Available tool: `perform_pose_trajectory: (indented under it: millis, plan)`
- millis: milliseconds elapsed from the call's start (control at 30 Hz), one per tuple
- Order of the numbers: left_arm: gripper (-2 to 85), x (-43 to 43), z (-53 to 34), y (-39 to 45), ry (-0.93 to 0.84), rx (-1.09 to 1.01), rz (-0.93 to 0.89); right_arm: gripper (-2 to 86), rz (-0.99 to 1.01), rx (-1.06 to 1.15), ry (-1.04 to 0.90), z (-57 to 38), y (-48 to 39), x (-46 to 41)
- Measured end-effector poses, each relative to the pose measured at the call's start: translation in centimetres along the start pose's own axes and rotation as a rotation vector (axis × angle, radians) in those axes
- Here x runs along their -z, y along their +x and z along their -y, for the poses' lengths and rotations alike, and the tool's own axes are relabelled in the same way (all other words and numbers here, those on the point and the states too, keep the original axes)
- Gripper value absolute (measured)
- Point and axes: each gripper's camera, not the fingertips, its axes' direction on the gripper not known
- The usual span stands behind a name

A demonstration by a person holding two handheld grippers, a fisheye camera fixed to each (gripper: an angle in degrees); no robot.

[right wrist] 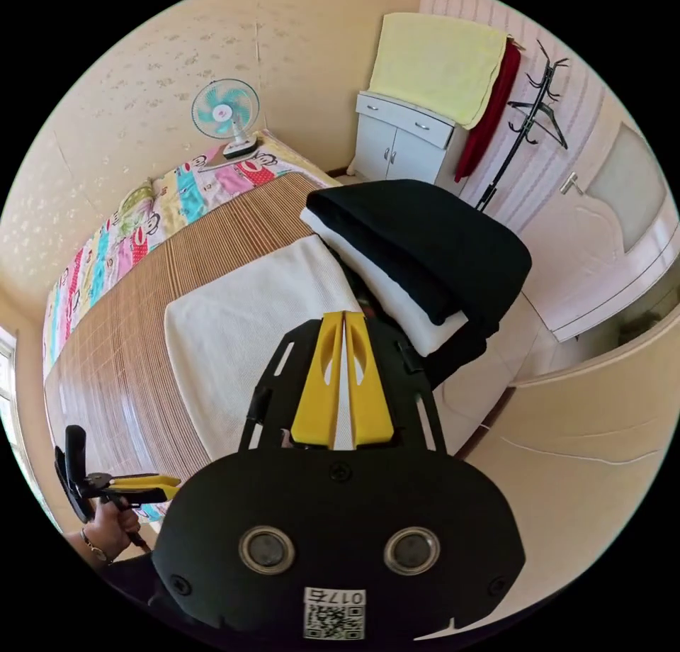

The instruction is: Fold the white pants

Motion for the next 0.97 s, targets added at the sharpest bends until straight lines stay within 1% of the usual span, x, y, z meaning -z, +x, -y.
perform_pose_trajectory:
  millis: [33, 67, 100, 133, 200, 233, 267, 333, 367, 433, 467, 500, 533, 567, 600, 633, 667, 700, 733, 767, 800, 833, 900, 933, 967]
  plan:
    - [8.0, 2.5, -1.2, -0.4, 0.03, 0.022, 0.064, 1.0, 0.029, 0.013, -0.013, 0.6, -0.6, -0.7]
    - [7.9, 3.7, -1.8, -0.6, 0.043, 0.033, 0.085, 0.8, 0.061, 0.038, -0.085, 2.0, -1.9, -2.9]
    - [7.6, 6.2, -3.1, -1.0, 0.075, 0.057, 0.115, 0.7, 0.018, 0.042, -0.191, 3.2, -2.9, -6.1]
    - [7.2, 8.9, -4.6, -1.5, 0.12, 0.085, 0.136, 0.6, -0.03, 0.042, -0.243, 3.6, -3.2, -7.9]
    - [6.4, 12.8, -7.3, -2.4, 0.203, 0.146, 0.16, 0.5, -0.134, 0.156, -0.437, 4.0, -4.7, -15.7]
    - [6.0, 15.3, -9.4, -3.2, 0.267, 0.206, 0.171, 0.5, -0.153, 0.184, -0.479, 3.9, -5.1, -17.3]
    - [5.2, 16.3, -10.5, -3.6, 0.303, 0.237, 0.17, 0.4, -0.201, 0.203, -0.522, 4.3, -5.6, -19.0]
    - [1.5, 19.9, -16.4, -5.7, 0.498, 0.377, 0.095, 0.4, -0.247, 0.158, -0.587, 5.2, -6.6, -20.3]
    - [0.4, 20.6, -18.1, -6.4, 0.554, 0.421, 0.061, 0.4, -0.266, 0.092, -0.611, 5.7, -7.2, -20.3]
    - [-0.5, 22.0, -25.4, -9.4, 0.775, 0.615, -0.09, 0.3, -0.271, -0.037, -0.562, 6.0, -8.1, -18.7]
    - [-0.6, 22.2, -27.4, -10.1, 0.83, 0.669, -0.123, 0.3, -0.237, -0.101, -0.499, 5.6, -9.0, -16.9]
    - [-0.8, 22.3, -31.3, -11.4, 0.933, 0.78, -0.179, 0.3, -0.248, -0.108, -0.44, 4.8, -10.6, -15.1]
    - [-0.8, 22.4, -34.7, -12.3, 1.017, 0.874, -0.218, 0.3, -0.291, -0.096, -0.42, 4.3, -11.7, -14.4]
    - [-0.8, 22.5, -36.3, -12.6, 1.048, 0.915, -0.232, 0.3, -0.379, -0.048, -0.384, 3.0, -14.4, -13.1]
    - [-0.7, 23.2, -38.8, -13.2, 1.08, 0.978, -0.234, 0.3, -0.401, 0.003, -0.328, 1.4, -17.5, -11.8]
    - [-0.5, 24.4, -40.7, -13.6, 1.079, 1.019, -0.197, 0.3, -0.383, 0.027, -0.299, 0.4, -19.1, -11.1]
    - [-0.3, 25.2, -41.4, -13.7, 1.069, 1.03, -0.168, 0.3, -0.317, 0.063, -0.264, -1.5, -22.2, -10.1]
    - [0.4, 27.2, -42.3, -14.1, 1.041, 1.035, -0.098, 0.4, -0.224, 0.094, -0.256, -3.4, -25.3, -9.7]
    - [1.8, 29.6, -42.8, -14.5, 1.001, 1.034, -0.014, 0.4, -0.179, 0.107, -0.258, -4.3, -26.8, -9.7]
    - [2.8, 30.9, -43.0, -14.8, 0.978, 1.034, 0.031, 0.4, -0.09, 0.135, -0.271, -6.0, -30.0, -9.9]
    - [4.7, 33.5, -43.1, -15.3, 0.944, 1.029, 0.118, 0.4, 0.014, 0.166, -0.297, -7.7, -33.1, -10.5]
    - [6.3, 36.1, -43.0, -16.0, 0.928, 1.014, 0.18, 0.4, 0.073, 0.182, -0.317, -8.5, -34.7, -10.9]
    - [8.8, 40.0, -42.4, -17.8, 0.887, 0.987, 0.237, 0.3, 0.373, 0.236, -0.424, -11.7, -40.5, -12.5]
    - [10.1, 42.5, -41.8, -19.1, 0.849, 0.983, 0.29, 0.3, 0.464, 0.247, -0.452, -12.5, -41.9, -12.8]
    - [10.7, 43.7, -41.5, -19.7, 0.833, 0.986, 0.321, 0.3, 0.62, 0.258, -0.514, -14.1, -44.2, -13.2]
